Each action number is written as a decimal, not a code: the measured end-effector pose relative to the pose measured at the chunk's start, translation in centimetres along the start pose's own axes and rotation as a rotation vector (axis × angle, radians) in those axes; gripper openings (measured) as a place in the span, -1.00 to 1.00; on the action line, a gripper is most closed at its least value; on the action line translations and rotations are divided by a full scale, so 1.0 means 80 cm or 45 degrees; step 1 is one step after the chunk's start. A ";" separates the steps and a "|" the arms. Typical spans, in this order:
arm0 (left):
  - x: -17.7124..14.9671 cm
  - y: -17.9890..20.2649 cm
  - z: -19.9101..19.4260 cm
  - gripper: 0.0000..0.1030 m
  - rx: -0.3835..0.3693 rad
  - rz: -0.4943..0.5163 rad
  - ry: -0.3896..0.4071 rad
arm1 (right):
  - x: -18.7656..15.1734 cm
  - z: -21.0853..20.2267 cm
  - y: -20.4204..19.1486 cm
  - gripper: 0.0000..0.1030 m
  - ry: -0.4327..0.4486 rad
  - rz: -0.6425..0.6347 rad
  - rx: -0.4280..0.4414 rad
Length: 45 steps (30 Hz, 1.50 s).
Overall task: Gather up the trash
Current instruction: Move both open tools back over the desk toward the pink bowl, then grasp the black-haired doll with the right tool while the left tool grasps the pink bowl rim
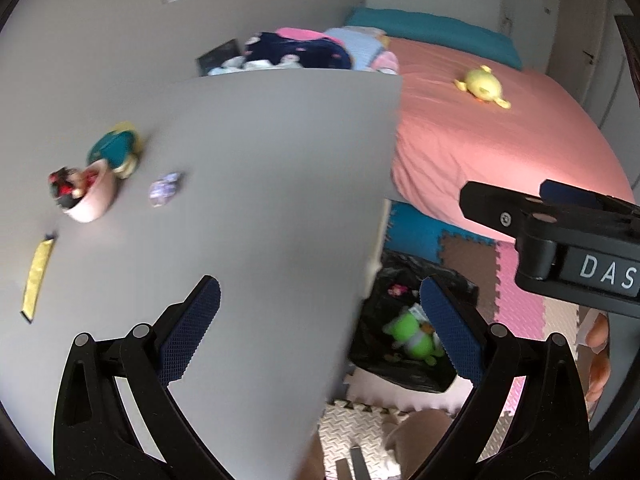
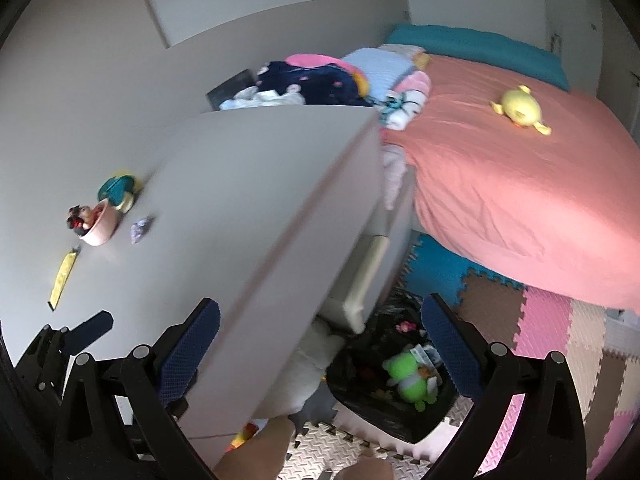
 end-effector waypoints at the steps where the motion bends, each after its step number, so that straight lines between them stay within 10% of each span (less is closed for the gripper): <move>1: -0.001 -0.010 -0.003 0.88 0.009 -0.010 0.003 | 0.000 0.000 -0.010 0.95 0.000 -0.013 0.008; 24: -0.048 -0.296 -0.074 0.88 0.206 -0.385 0.046 | 0.023 0.003 -0.313 0.95 0.043 -0.382 0.271; 45: -0.036 -0.413 -0.056 0.88 0.198 -0.537 0.037 | 0.062 0.034 -0.498 0.93 0.101 -0.696 0.273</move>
Point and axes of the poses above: each gripper's, at about its wrist camera, not at the fingertips, and z roughly the way its jaws point, y to its right, x to its top, the point moved 9 cm from there along z, roughly the way its jaws point, and after that the axes turned 12 degrees about -x, right-handed, at the moved point
